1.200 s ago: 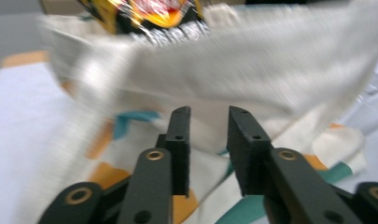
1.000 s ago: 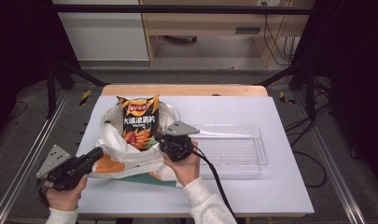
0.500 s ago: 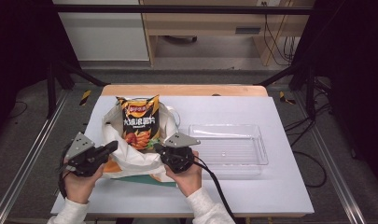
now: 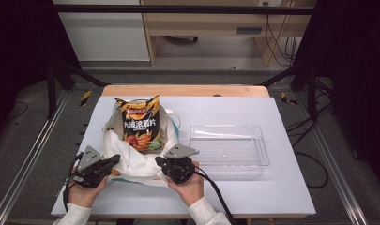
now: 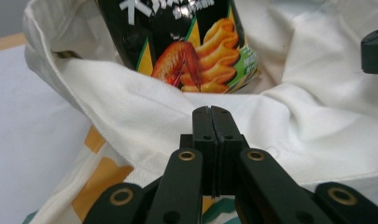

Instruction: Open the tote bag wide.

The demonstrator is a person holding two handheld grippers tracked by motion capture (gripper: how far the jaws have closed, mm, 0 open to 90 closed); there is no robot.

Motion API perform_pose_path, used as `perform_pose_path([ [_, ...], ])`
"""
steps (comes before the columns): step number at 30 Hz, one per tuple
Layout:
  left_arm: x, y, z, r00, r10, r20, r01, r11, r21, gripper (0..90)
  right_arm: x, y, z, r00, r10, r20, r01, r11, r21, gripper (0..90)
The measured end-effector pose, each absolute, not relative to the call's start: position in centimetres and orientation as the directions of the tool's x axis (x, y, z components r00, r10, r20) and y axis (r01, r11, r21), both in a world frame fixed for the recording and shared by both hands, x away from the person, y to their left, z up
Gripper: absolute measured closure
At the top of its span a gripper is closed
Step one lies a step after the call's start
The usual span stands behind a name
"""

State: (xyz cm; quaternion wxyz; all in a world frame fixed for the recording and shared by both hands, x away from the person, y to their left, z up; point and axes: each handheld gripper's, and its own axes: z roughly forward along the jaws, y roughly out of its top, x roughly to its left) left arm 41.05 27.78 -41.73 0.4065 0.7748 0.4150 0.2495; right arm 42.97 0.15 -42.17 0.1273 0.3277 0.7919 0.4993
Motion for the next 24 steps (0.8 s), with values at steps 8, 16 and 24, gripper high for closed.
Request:
perform_pose_path([
  [8,41.3,27.5,-43.2,0.533,0.843,0.075,0.479,-0.373,0.795,88.7,42.9,0.2,-44.3,-0.744,0.654,0.137,0.431,0.312,0.847,90.0],
  [16,41.2,27.9,-44.2,0.525,0.849,0.063,0.502,-0.369,0.782,86.8,42.6,0.4,-45.7,-0.732,0.667,0.141,0.450,0.317,0.834,90.0],
  [24,41.4,28.1,-44.8,0.523,0.849,0.073,0.528,-0.390,0.754,88.4,42.7,0.4,-46.8,-0.712,0.686,0.150,0.481,0.320,0.817,90.0],
])
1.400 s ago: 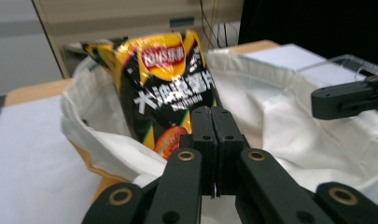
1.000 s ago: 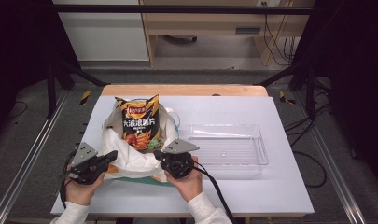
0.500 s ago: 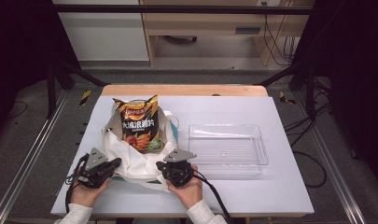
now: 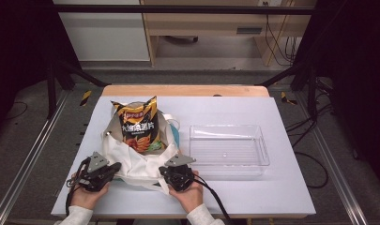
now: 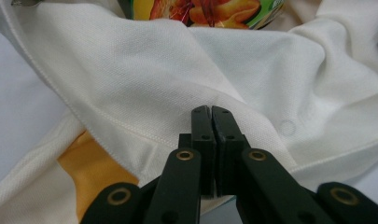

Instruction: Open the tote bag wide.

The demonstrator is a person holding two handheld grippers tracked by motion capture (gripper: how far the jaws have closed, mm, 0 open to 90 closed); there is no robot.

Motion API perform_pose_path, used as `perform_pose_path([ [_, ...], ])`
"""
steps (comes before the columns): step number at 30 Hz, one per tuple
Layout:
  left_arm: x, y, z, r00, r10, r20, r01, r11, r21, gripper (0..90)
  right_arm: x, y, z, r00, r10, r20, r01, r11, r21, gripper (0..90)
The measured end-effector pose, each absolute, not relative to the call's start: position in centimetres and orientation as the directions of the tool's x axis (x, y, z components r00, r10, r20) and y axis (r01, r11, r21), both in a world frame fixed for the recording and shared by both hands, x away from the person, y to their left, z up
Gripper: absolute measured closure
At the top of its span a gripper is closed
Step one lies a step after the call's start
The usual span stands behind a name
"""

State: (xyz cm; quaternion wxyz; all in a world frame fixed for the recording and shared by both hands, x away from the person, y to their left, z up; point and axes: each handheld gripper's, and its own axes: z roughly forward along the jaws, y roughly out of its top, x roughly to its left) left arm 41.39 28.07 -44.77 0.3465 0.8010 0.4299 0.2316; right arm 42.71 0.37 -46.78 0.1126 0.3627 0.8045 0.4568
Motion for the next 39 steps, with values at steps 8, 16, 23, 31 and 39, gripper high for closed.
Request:
perform_pose_path([
  [8,41.7,28.5,-45.4,0.512,0.857,0.061,0.567,-0.391,0.725,89.5,42.9,0.7,-47.5,-0.689,0.717,0.103,0.497,0.365,0.787,90.0],
  [16,41.8,28.2,-45.8,0.514,0.855,0.073,0.577,-0.407,0.708,89.1,42.9,0.5,-46.8,-0.693,0.709,0.133,0.494,0.332,0.803,90.0],
  [23,41.9,28.2,-45.9,0.514,0.855,0.072,0.582,-0.410,0.703,88.9,44.0,1.4,-44.0,-0.672,0.733,0.104,0.439,0.282,0.853,90.0],
  [31,42.1,28.3,-45.6,0.516,0.855,0.048,0.589,-0.396,0.704,87.6,46.0,2.8,-44.9,-0.614,0.788,0.050,0.486,0.328,0.810,90.0],
  [39,42.9,28.4,-42.9,0.474,0.880,0.029,0.512,-0.302,0.804,83.9,45.8,2.6,-46.5,-0.607,0.793,0.048,0.516,0.348,0.783,90.0],
])
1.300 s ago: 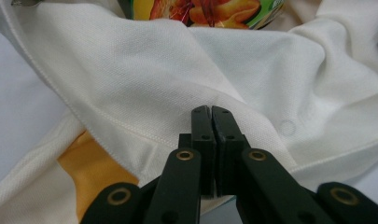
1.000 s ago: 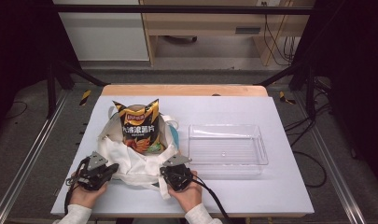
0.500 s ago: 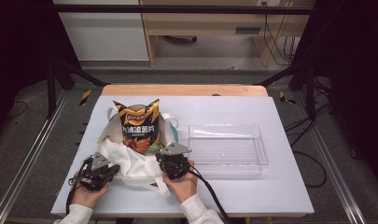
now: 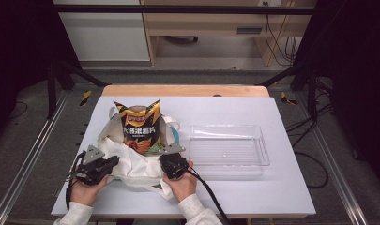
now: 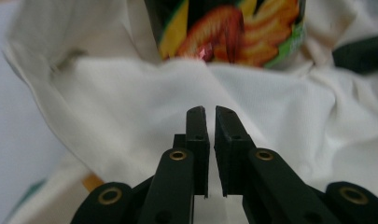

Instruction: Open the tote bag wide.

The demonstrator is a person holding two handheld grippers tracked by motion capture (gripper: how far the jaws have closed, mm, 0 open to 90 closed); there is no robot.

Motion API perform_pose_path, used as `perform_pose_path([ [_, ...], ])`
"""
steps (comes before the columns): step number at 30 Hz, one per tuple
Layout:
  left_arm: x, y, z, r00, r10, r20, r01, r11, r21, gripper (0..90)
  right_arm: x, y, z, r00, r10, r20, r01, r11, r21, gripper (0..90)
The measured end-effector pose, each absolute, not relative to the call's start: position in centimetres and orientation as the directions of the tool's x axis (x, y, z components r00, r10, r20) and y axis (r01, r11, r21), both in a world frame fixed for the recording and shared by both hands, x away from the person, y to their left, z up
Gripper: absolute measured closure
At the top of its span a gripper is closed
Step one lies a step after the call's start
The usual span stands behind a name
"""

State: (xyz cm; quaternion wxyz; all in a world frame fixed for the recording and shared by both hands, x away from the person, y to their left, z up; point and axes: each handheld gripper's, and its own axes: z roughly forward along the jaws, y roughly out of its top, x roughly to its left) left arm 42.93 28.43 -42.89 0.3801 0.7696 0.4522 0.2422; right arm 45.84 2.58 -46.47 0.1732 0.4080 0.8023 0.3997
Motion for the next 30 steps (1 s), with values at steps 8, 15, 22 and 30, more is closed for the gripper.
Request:
perform_pose_path([
  [8,45.7,29.4,-43.6,0.409,0.911,0.051,0.540,-0.287,0.791,89.3,45.7,2.6,-46.7,-0.611,0.791,0.027,0.507,0.365,0.781,90.0],
  [15,46.1,30.9,-45.4,0.368,0.929,0.022,0.638,-0.270,0.721,89.8,45.1,1.7,-46.4,-0.568,0.822,0.035,0.505,0.315,0.804,90.0],
  [22,46.1,31.1,-45.9,0.369,0.929,0.023,0.654,-0.277,0.704,90.0,44.7,1.1,-46.8,-0.522,0.853,-0.006,0.511,0.319,0.798,90.0],
  [30,46.0,31.2,-46.1,0.373,0.928,0.015,0.647,-0.272,0.712,89.9,44.2,1.1,-47.7,-0.515,0.857,-0.019,0.528,0.335,0.780,90.0],
])
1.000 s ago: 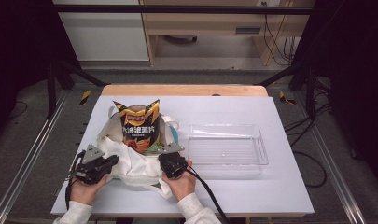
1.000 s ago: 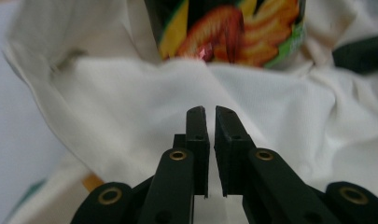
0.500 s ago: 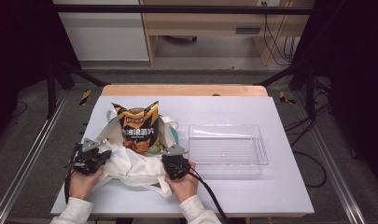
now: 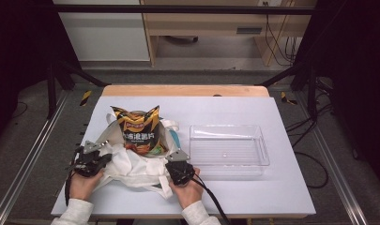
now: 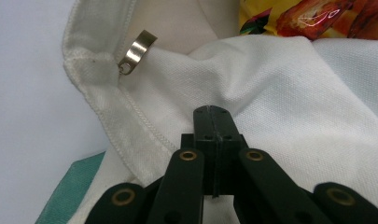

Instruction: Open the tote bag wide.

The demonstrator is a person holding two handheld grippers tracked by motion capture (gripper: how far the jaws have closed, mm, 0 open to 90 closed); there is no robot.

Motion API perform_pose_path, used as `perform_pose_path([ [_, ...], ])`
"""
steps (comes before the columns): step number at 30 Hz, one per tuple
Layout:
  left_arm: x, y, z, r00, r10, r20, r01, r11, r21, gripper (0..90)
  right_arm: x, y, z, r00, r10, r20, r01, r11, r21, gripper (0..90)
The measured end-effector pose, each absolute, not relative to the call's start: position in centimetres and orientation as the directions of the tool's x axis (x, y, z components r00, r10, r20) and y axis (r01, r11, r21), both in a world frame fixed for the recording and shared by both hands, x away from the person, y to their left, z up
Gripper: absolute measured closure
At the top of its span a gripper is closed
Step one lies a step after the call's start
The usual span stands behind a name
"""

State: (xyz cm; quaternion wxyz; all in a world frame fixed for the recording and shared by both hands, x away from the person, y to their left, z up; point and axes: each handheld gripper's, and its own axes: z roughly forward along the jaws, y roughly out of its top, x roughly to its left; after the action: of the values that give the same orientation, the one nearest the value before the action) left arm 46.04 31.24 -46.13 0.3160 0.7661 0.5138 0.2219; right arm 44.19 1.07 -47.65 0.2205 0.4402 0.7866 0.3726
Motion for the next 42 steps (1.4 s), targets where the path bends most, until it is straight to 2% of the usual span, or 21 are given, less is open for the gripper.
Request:
perform_pose_path([
  [6,46.0,31.2,-46.3,0.378,0.926,0.018,0.639,-0.274,0.718,89.9,44.1,1.4,-48.1,-0.523,0.850,-0.062,0.510,0.371,0.776,90.0],
  [13,45.8,31.4,-46.0,0.373,0.928,0.016,0.624,-0.264,0.736,89.1,44.0,1.1,-48.0,-0.539,0.840,-0.057,0.492,0.369,0.788,90.0],
  [21,44.7,32.7,-43.7,0.340,0.940,-0.037,0.544,-0.165,0.822,75.3,43.5,0.7,-46.9,-0.577,0.817,-0.021,0.460,0.346,0.818,82.1],
  [28,43.7,33.6,-42.0,0.363,0.928,-0.087,0.479,-0.105,0.872,67.3,42.9,0.5,-44.8,-0.620,0.785,0.007,0.404,0.312,0.860,74.8],
  [38,43.3,31.9,-39.8,0.432,0.900,-0.068,0.409,-0.128,0.904,56.3,42.8,-0.6,-41.6,-0.648,0.760,0.041,0.335,0.237,0.912,58.9],
  [42,43.1,31.2,-39.2,0.460,0.885,-0.069,0.384,-0.128,0.914,52.4,43.0,-1.1,-40.5,-0.646,0.762,0.052,0.326,0.214,0.921,55.6],
])
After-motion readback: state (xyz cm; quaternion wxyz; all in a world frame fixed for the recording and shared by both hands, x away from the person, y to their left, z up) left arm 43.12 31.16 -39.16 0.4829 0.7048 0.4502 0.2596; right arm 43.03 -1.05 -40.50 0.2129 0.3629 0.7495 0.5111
